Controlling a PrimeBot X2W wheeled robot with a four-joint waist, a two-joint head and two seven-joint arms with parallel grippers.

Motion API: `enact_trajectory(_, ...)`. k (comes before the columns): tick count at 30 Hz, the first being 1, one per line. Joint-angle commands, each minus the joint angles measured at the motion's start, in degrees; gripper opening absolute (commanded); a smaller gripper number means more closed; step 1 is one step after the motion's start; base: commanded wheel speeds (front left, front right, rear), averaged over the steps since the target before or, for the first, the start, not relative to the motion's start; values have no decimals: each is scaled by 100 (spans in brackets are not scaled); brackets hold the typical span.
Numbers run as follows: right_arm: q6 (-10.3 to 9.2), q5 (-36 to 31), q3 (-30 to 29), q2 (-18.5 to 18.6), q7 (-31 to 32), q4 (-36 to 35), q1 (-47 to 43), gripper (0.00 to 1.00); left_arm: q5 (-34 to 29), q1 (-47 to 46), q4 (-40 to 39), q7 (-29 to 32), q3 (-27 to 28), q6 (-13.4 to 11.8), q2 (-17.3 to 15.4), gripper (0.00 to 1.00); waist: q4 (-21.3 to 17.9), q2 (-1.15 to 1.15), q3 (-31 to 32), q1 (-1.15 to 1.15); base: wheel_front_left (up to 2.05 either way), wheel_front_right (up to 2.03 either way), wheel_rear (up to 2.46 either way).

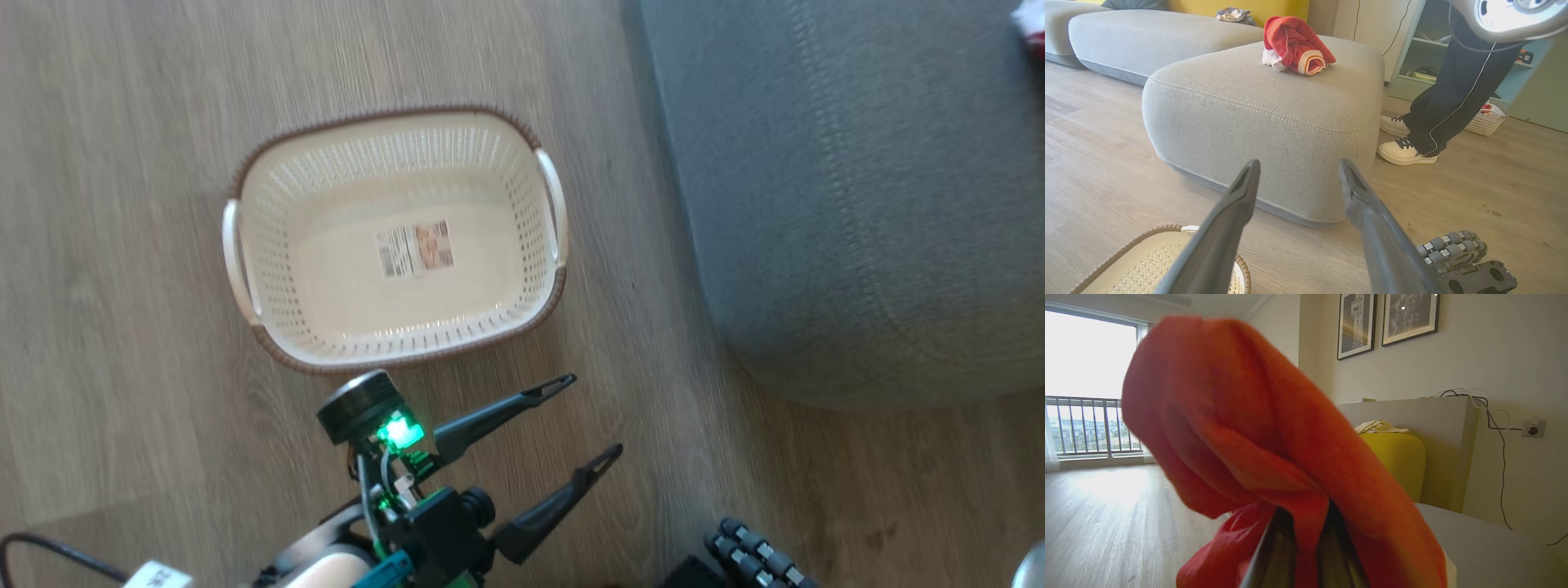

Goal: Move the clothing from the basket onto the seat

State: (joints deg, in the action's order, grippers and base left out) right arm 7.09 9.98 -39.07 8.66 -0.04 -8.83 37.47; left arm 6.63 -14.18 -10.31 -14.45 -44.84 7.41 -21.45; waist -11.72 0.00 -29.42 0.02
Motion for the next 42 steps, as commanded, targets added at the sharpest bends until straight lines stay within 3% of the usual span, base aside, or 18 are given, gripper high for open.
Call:
enact_trajectory(1, 40, 2, -39, 242, 122, -80, 239, 0, -30, -95, -262, -55, 107, 7, -125, 100, 45, 0, -350, -2, 0, 0, 0)
enact_trajectory(7, 40, -224, -286, 715, 611, 549, 1116, 0, 36, -150, -425, -55, 201, 7, -384, 100, 136, 0, -716, -2, 0, 0, 0)
enact_trajectory(20, 40, -1401, -793, 771, 1633, 1804, 2047, 0, 112, -214, -576, -55, 150, 7, -537, 100, 439, 0, -997, -2, 0, 0, 0)
enact_trajectory(35, 40, -2122, -1176, 120, 2506, 1608, 1784, 0, 249, -274, -609, -55, 329, 8, -396, 100, 715, 0, -1122, -2, 0, 0, 0)
enact_trajectory(42, 40, -2113, -1233, -128, 2571, 1341, 1607, 0, 252, -282, -603, -55, 318, 8, -371, 100, 746, 0, -1133, -2, 0, 0, 0)
